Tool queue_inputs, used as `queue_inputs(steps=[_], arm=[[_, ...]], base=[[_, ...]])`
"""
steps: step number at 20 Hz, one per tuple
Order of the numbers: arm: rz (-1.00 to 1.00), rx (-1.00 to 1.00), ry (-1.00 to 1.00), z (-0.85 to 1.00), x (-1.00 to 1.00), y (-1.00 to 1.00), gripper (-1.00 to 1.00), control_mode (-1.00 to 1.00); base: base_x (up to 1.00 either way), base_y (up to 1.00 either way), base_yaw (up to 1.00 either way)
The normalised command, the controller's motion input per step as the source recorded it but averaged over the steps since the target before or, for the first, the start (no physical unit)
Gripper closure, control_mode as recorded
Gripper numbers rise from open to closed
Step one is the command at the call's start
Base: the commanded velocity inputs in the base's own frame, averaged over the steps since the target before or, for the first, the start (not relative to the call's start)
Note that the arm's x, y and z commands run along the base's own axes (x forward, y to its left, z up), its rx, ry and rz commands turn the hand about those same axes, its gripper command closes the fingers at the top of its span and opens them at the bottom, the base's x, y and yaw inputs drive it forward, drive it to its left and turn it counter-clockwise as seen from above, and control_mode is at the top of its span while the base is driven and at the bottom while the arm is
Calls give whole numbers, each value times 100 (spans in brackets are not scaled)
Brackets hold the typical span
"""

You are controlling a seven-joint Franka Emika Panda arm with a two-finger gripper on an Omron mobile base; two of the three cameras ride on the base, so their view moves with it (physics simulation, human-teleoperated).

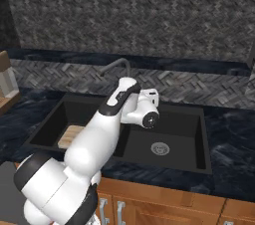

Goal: Turn on the sink faucet with hot water and rinse the cutting board for ten seconds, then turn off the faucet. Push the cutting board to reach the water if necessary.

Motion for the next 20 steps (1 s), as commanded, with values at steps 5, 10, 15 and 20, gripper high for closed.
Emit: queue_inputs(steps=[5, 10, 15, 20], arm=[[0, 0, -2, -14, 8, 0, -100, -100], [-1, 0, -2, -16, 10, 0, -100, -100], [-1, 0, -2, -18, 13, 3, -100, -100], [-2, 0, 0, -10, 3, 14, -100, -100]], base=[[0, 0, 0], [0, 0, 0], [0, 0, 0], [0, 0, 0]])
